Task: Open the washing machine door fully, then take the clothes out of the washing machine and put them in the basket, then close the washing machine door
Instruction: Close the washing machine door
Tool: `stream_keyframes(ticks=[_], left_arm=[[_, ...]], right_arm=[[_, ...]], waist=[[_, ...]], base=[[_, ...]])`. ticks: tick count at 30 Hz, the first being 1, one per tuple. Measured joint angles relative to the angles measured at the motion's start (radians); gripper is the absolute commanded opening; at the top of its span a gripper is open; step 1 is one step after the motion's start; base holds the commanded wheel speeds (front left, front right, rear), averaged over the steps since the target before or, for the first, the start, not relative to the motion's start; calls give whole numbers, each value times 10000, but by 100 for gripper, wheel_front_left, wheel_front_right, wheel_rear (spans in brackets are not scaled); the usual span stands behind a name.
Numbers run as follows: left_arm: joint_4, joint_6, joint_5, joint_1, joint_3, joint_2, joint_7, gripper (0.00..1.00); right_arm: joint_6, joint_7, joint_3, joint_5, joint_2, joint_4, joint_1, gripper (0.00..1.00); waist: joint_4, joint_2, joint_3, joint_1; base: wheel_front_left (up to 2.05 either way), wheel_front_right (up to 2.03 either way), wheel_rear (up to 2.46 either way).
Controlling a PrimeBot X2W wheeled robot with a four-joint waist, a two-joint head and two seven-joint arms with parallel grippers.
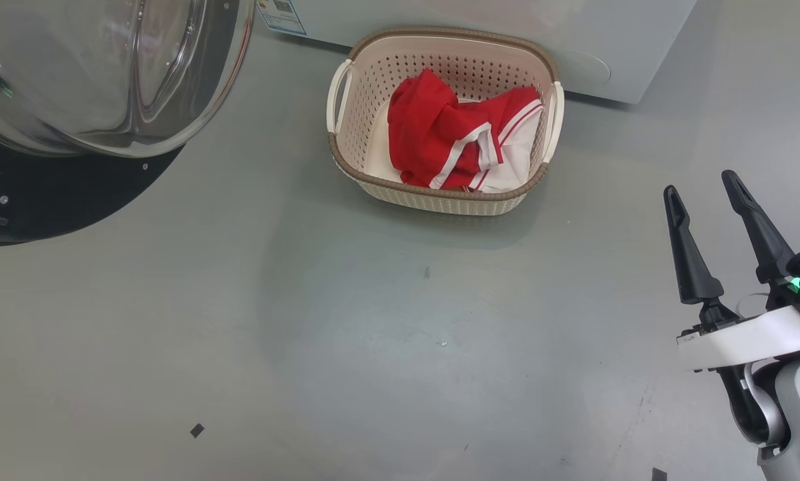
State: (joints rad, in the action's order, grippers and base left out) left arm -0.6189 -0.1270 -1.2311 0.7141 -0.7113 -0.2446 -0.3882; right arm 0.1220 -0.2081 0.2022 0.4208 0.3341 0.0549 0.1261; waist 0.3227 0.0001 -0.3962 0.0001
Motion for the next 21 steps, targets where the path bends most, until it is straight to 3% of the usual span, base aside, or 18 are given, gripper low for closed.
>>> stream_keyframes(ticks=[21], left_arm=[[-339,-15,90,507,928,-228,-1776,0]], right_arm=[[0,-144,63,90,-102,-295,83,100]], waist=[[-119,0,286,-1]], base=[[0,0,0]])
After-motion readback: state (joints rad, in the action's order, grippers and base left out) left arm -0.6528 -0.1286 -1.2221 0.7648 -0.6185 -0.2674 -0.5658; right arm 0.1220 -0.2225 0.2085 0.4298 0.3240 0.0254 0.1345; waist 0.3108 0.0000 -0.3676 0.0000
